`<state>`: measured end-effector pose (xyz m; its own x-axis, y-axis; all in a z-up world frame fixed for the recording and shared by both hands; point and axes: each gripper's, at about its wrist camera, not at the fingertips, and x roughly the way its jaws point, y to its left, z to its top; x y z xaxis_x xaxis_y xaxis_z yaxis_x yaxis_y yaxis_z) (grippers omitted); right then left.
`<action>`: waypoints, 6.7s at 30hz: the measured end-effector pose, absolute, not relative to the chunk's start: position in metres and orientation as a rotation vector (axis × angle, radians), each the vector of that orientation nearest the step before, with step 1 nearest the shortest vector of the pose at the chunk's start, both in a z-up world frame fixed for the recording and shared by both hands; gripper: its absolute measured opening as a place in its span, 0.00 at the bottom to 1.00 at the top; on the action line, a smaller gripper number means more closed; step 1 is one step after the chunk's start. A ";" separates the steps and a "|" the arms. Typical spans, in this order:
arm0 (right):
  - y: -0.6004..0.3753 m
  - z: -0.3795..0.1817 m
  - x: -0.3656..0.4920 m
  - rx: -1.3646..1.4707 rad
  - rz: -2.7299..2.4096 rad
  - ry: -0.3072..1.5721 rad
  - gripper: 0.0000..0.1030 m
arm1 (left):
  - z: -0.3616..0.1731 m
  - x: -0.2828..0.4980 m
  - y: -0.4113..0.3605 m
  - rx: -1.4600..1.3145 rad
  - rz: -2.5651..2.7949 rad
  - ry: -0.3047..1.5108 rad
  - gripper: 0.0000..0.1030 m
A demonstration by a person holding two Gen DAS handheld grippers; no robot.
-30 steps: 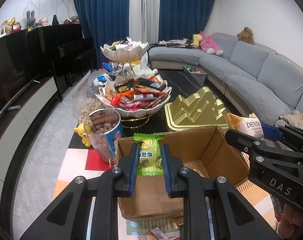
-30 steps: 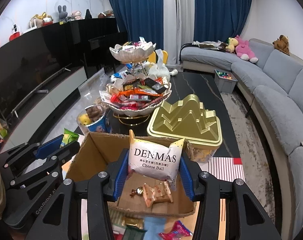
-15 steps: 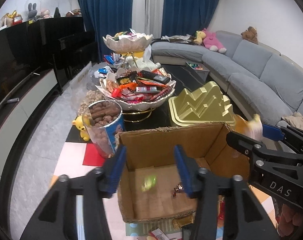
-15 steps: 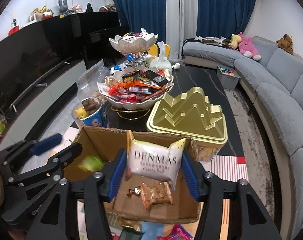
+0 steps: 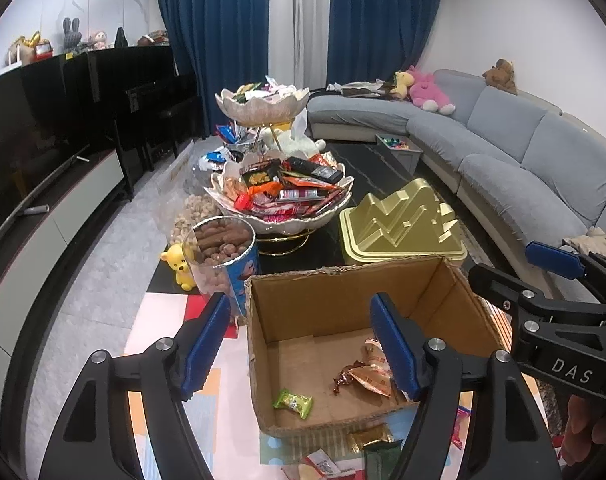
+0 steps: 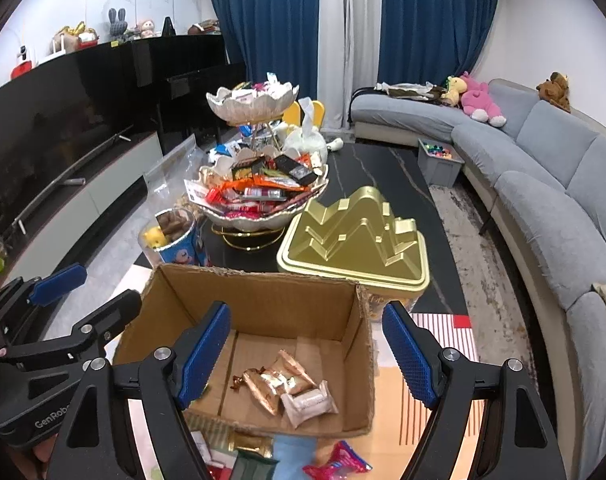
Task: Organize snacks
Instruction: 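Withdraw both open tools from the box and lower toward the mat snacks, then grasp the small green wrapped candy with the left tool while the right tool grasps the dark green packet, then lift and carry the green candy and dark green packet over the box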
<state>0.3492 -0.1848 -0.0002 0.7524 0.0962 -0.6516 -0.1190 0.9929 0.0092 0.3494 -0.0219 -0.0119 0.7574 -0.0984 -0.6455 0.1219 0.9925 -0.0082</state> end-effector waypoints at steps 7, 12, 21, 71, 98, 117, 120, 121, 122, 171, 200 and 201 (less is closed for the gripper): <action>-0.191 0.016 0.330 -0.031 0.111 0.676 0.76 | 0.006 0.332 -0.025 0.054 -0.118 0.672 0.70; -0.195 0.023 0.318 -0.028 0.107 0.661 0.76 | 0.016 0.318 -0.027 0.064 -0.113 0.658 0.70; -0.198 0.028 0.304 -0.023 0.107 0.645 0.76 | 0.020 0.303 -0.028 0.074 -0.111 0.653 0.70; -0.152 -0.068 0.225 -0.023 0.100 0.773 0.76 | -0.086 0.217 0.023 0.028 -0.010 0.791 0.70; -0.144 -0.142 0.222 -0.021 0.058 0.899 0.76 | -0.159 0.199 0.029 0.006 0.026 0.882 0.70; -0.137 -0.179 0.232 -0.001 0.049 0.964 0.76 | -0.194 0.196 0.025 0.017 0.041 0.921 0.69; -0.135 -0.183 0.234 -0.001 0.047 0.969 0.76 | -0.196 0.197 0.023 0.016 0.044 0.923 0.69; -0.134 -0.185 0.235 -0.002 0.046 0.971 0.76 | -0.196 0.197 0.023 0.017 0.045 0.923 0.69; -0.133 -0.186 0.235 -0.003 0.045 0.972 0.76 | -0.197 0.198 0.022 0.016 0.047 0.926 0.69; -0.129 -0.221 0.258 0.006 0.067 1.026 0.44 | -0.216 0.215 0.018 -0.013 0.013 0.974 0.18; -0.142 -0.138 0.227 0.039 0.075 0.899 0.44 | -0.161 0.192 0.011 0.013 0.020 0.929 0.18; -0.144 -0.136 0.226 0.040 0.075 0.896 0.44 | -0.159 0.192 0.010 0.015 0.020 0.926 0.18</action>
